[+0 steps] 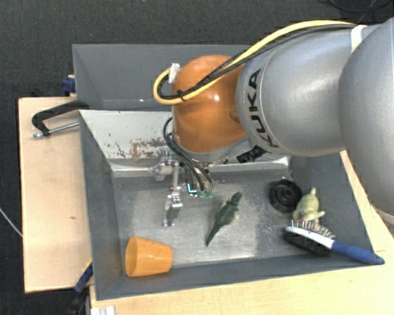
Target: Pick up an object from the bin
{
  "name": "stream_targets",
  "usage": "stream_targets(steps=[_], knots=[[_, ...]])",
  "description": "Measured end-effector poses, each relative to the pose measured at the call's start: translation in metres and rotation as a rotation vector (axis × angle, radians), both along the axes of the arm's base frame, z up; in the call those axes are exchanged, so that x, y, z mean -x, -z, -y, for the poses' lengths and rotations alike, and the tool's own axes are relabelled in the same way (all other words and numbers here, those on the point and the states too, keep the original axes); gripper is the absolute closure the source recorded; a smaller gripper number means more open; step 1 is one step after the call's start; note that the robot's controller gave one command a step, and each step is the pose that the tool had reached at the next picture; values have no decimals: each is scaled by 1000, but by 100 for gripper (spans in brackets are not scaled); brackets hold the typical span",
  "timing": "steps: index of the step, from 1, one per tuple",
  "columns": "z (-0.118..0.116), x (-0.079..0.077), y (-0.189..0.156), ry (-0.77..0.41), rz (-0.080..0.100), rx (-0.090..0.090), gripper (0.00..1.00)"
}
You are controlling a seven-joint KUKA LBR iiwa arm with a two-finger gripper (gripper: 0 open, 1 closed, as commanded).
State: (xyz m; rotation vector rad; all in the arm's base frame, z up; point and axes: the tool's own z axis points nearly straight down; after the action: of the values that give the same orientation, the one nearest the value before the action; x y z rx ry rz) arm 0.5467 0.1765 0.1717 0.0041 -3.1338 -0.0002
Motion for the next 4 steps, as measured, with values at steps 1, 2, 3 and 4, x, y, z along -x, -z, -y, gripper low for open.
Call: stream_targets(steps=[1,2,3,4], knots=[[62,25,77,-15,-1,4,0],[131,43,78,9,5,4,0],[164,27,98,-316,19,-4,0],[164,24,96,-314,27,-3,100]])
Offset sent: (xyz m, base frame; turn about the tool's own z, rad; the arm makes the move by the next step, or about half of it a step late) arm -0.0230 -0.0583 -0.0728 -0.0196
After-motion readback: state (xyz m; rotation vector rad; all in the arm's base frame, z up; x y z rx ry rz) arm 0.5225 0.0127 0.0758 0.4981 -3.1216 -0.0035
